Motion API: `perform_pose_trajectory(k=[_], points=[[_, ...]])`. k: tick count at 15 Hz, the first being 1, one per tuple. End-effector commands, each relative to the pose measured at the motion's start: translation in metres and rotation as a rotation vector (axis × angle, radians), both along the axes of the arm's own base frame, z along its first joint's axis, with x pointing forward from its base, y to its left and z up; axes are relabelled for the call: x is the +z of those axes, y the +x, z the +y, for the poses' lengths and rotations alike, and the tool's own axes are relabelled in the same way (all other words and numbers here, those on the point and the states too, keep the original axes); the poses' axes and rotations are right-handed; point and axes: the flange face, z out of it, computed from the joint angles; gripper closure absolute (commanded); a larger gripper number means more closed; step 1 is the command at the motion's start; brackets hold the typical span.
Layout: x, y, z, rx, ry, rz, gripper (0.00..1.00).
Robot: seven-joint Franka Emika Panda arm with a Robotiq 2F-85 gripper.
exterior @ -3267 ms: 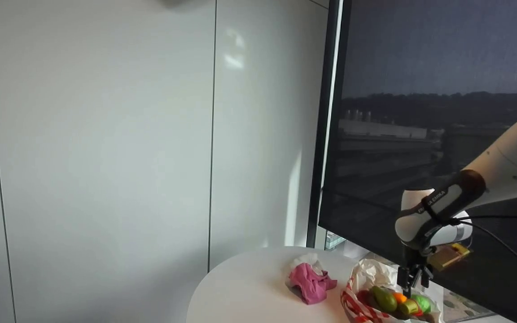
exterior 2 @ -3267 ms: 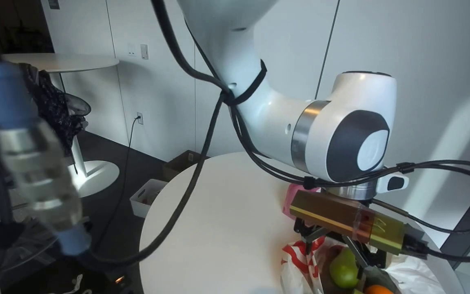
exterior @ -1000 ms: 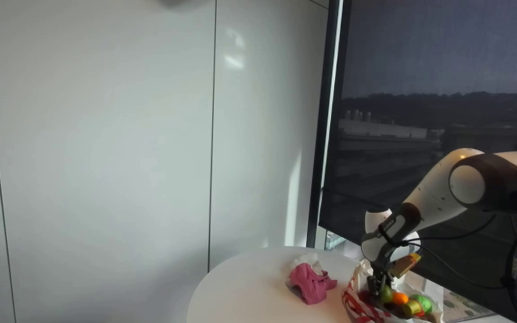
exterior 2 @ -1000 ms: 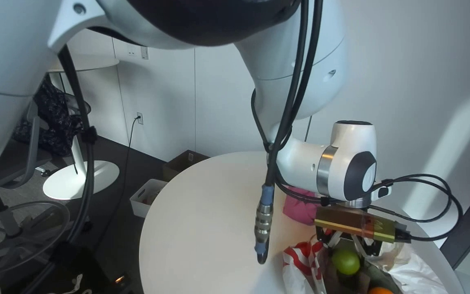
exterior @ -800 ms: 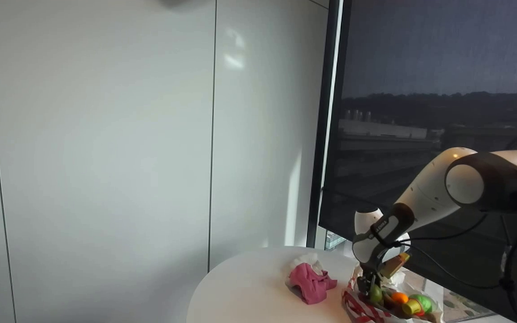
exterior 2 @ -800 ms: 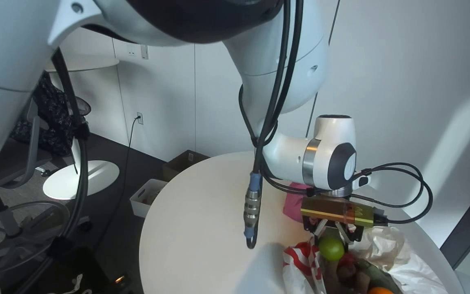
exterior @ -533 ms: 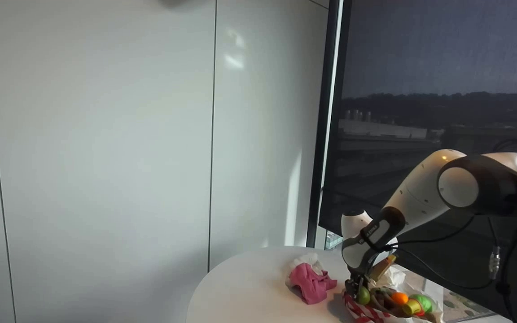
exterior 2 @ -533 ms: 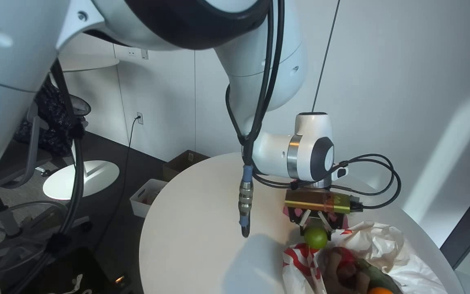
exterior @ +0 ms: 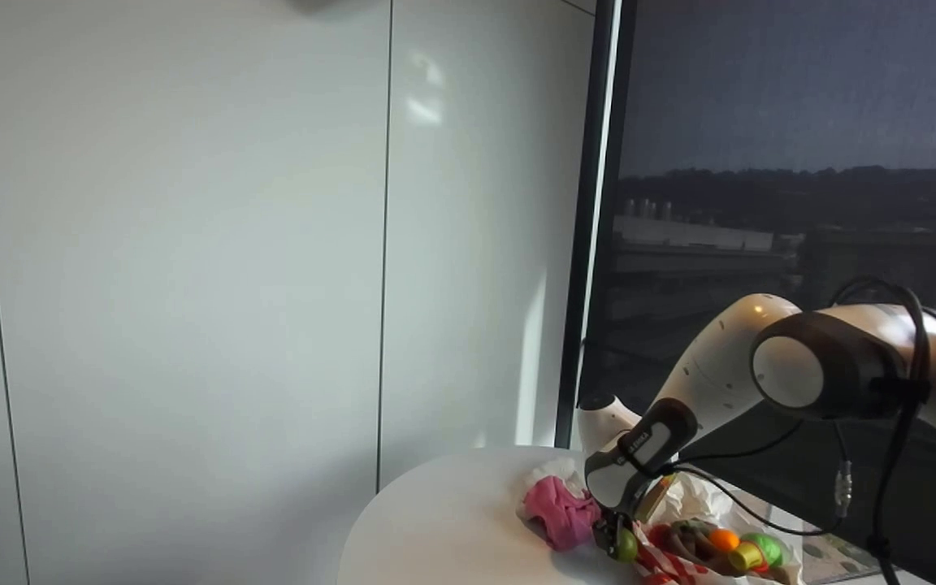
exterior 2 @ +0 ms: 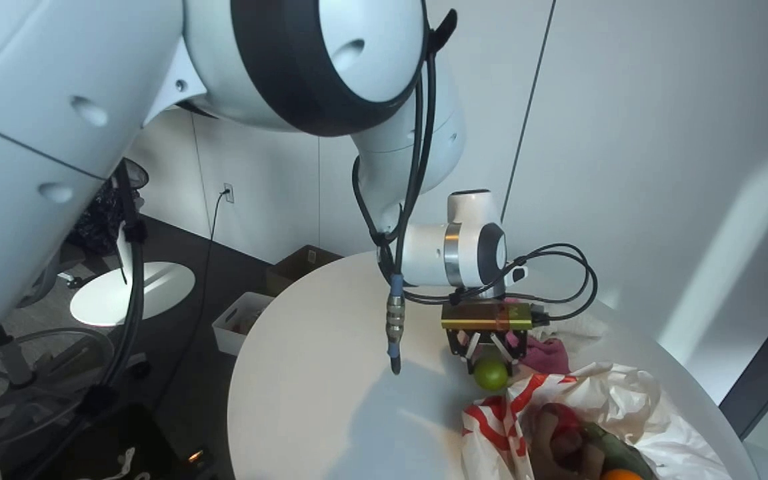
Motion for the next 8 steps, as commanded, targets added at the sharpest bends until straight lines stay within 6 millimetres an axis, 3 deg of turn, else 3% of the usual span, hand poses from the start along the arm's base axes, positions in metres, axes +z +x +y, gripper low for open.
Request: perform_pose_trajectory(k=[1,3,5,6,8], points=[[-0.028,0.014,0.004,0.006,-0.014,0.027,0.53],[-0.038,0.016,0.009,0.011,-0.013,0.035,0.53],[-0.032,0.022,0.013,0.015,-0.017,0.029,0.53],[-0.028,0.023,0.014,0.015,-0.018,0.027,0.07],[-0.017,0.025,0.016,0.017,-0.023,0.013,0.01]])
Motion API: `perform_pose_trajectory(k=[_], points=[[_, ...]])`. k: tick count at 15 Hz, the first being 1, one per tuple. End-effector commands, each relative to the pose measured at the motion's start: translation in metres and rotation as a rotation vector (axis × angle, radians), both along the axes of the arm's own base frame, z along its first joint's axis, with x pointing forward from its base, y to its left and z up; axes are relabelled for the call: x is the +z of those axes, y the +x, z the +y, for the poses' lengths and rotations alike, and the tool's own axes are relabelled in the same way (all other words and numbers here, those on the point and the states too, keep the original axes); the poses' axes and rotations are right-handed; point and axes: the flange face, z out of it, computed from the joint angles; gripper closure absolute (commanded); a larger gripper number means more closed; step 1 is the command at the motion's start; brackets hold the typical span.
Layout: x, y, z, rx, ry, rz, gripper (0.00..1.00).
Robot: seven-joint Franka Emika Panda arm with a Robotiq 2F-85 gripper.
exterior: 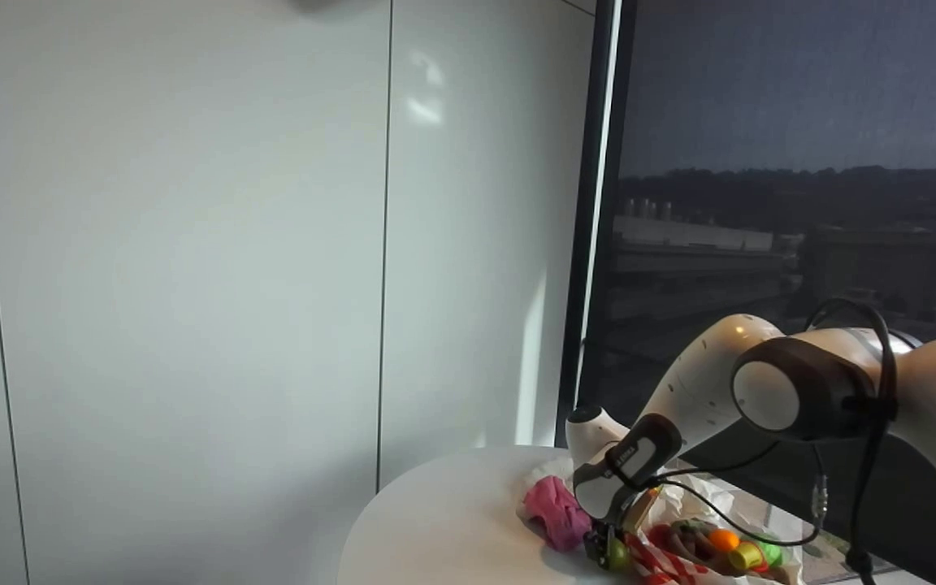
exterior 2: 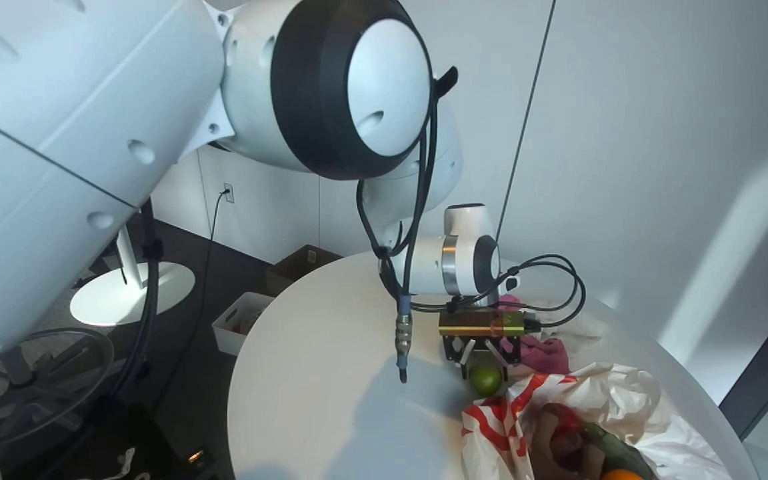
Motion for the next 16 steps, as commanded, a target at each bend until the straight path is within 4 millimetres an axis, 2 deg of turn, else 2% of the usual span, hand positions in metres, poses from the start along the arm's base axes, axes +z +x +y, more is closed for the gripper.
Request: perform_pose_trajectory(k=[1,3,5,8,10,12,14,16], points=[[0.022,0.012,0.005,0.006,-0.018,-0.027,0.0],[0.042,0.017,-0.003,-0.006,-0.037,-0.069,0.0],[0.067,0.021,-0.028,-0.046,-0.065,-0.114,0.0],[0.101,0.015,-0.093,-0.169,-0.118,-0.166,0.0],[0.114,0.001,-0.144,-0.276,-0.155,-0.174,0.0],[0.119,-0.021,-0.192,-0.404,-0.17,-0.144,0.0],[0.121,-0.045,-0.225,-0.517,-0.174,-0.098,0.0],[0.12,-0.066,-0.242,-0.604,-0.158,-0.046,0.0]])
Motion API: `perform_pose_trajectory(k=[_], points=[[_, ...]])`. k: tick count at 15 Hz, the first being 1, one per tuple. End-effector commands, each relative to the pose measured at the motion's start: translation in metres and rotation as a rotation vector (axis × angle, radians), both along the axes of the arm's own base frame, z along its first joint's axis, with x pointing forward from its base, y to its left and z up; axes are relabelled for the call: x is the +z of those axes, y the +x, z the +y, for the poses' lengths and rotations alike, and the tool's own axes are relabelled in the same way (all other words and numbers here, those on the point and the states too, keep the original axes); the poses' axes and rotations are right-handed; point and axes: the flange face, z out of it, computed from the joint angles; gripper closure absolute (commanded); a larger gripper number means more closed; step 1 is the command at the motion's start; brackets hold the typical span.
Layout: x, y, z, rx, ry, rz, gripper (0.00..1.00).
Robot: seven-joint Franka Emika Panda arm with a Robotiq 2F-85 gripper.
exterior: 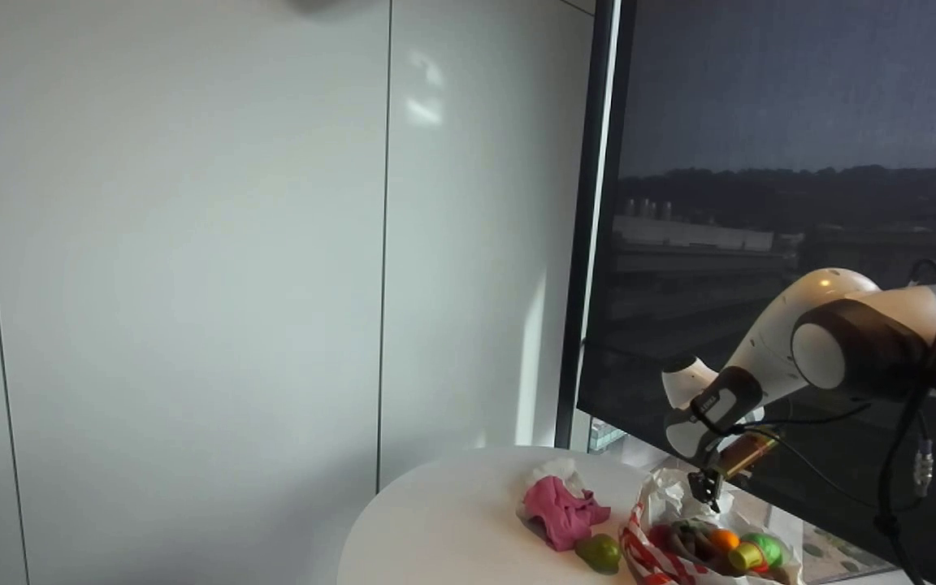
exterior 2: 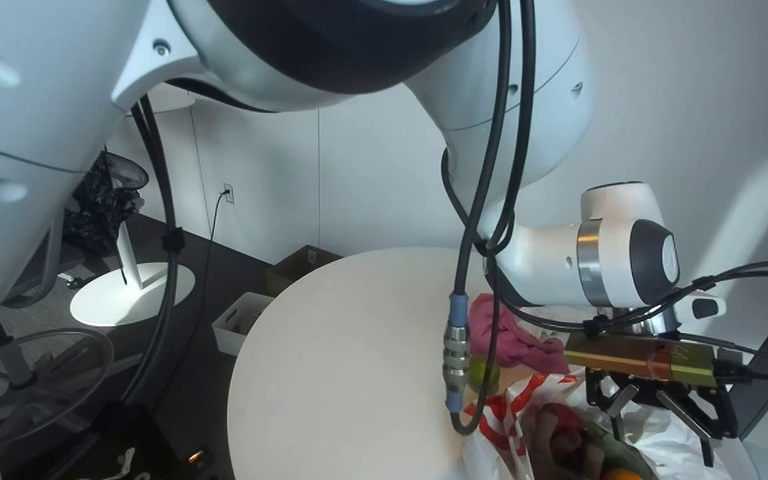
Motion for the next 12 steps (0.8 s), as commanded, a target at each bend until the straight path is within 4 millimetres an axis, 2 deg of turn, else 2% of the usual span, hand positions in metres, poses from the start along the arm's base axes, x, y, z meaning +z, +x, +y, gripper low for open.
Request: perform_pose_trajectory(k=[1,5,9,12], points=[[0.009,-0.035,-0.018,-0.161,0.055,0.034,0.0],[0.003,-0.054,-0.019,-0.255,0.228,0.093,0.0],[-0.01,-0.057,-0.016,-0.245,0.349,0.087,0.0],[-0.022,-0.061,-0.017,-0.198,0.372,0.077,0.0]])
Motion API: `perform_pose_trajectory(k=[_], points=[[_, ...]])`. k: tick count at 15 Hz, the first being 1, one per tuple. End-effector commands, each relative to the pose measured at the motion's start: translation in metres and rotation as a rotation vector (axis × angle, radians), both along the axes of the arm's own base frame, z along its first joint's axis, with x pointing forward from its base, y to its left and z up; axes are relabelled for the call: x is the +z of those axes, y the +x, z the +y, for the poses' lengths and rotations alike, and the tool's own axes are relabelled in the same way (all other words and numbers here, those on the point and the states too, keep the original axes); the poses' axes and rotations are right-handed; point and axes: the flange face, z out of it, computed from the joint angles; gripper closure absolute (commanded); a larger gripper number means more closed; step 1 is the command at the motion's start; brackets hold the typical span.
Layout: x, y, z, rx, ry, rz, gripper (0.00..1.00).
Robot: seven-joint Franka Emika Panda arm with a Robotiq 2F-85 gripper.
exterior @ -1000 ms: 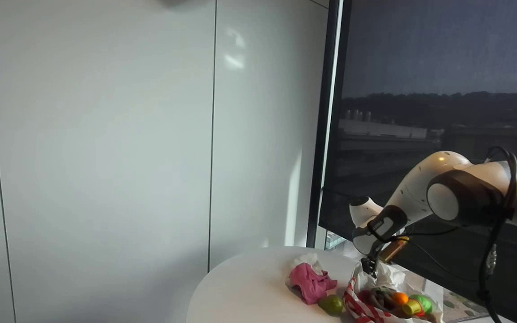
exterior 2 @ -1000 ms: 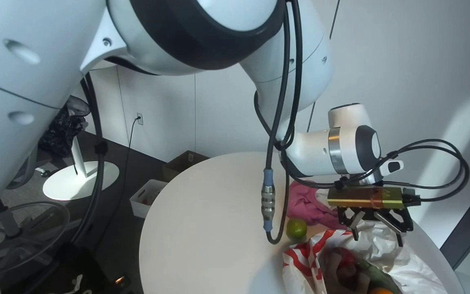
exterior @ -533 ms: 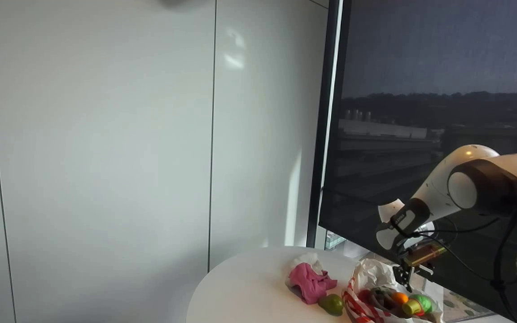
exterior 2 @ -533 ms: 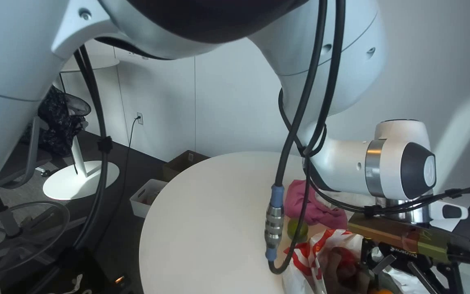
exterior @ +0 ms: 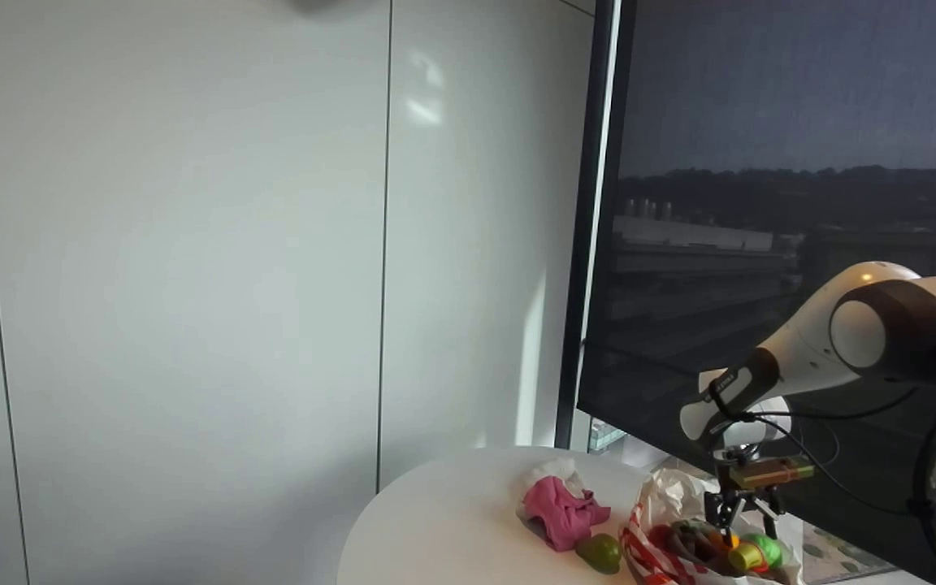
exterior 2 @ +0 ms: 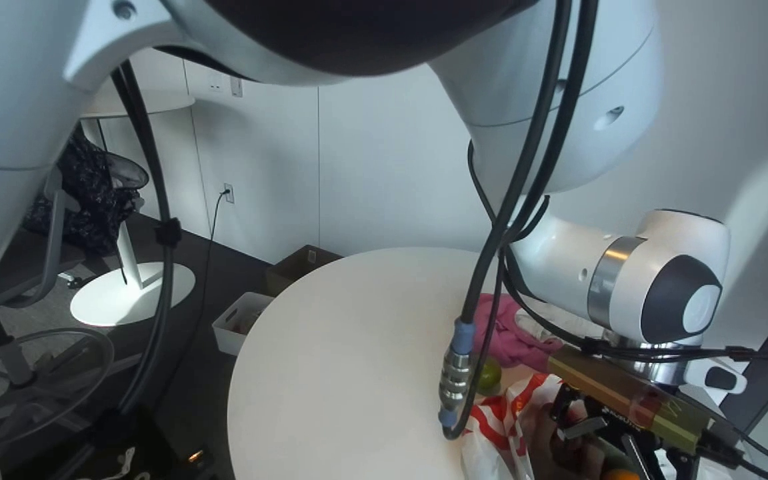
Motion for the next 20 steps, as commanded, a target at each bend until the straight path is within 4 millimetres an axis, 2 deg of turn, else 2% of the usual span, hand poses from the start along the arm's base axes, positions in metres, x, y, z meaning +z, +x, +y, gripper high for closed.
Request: perform_pose_trajectory(k=[1,10,19,20], points=[[-0.004,-0.009,-0.001,0.063,0.036,-0.033,0.0],[-0.035,-0.015,0.001,0.221,0.01,-0.107,0.0],[-0.046,-0.017,-0.004,0.296,-0.061,-0.121,0.0],[-0.047,-0.017,-0.004,0.304,-0.068,-0.12,0.06]])
